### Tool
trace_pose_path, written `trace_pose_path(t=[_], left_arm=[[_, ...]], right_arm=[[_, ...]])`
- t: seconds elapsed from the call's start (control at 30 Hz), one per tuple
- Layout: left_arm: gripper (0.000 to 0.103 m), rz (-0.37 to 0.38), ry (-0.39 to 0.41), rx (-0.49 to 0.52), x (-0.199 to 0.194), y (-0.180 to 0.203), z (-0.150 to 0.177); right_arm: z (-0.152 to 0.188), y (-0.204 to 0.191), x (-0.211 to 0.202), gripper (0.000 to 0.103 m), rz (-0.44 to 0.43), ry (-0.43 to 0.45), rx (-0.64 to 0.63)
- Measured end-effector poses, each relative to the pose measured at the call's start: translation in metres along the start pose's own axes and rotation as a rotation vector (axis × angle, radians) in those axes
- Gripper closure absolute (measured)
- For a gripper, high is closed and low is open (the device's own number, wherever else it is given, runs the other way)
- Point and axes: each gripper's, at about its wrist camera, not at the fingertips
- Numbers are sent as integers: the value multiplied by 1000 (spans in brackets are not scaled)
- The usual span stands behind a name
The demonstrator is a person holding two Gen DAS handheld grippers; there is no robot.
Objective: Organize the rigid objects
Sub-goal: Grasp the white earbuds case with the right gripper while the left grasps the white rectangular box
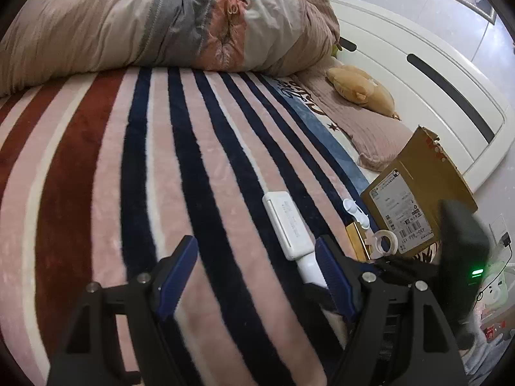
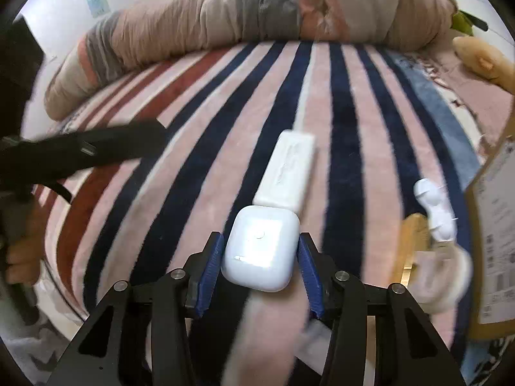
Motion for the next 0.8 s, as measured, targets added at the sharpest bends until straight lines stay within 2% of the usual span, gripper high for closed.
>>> trace_pose_path(t=[0.23,0.3,0.33,0.37,0.47,0.53,0.63,0.8], left_arm=[[31,55,-65,24,46,17,-3],[35,59,-86,27,66,24,-4],[42,52,-104,23,76,27,-5],[45,37,-116,21,86,30,-6],[49,-20,-87,36,100,39,-8],[62,-77,-70,38,104,44,-11],[66,-117,-57,57,107,48,-12],[70,-134,-30,71,91,49,-10]], right_arm=[[-8,23,-47,60,124,116,-4],[-12,32,-58,60,144,140,-4],[-13,35,-60,60,155,148,-3],[-15,38,-63,60,168,156,-5],[-19,46,-66,60,171,167,-6],[-22,49,-66,60,171,171,-7],[-23,53,-68,60,162,179,-7],[-24,51,-83,60,131,220,-22]])
Point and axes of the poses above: each gripper's, at about its wrist camera, not at the fingertips, and x roughly the way its jaws point, y to its right, z to its underside, and after that the axes turned 3 degrees about -y, right-handed
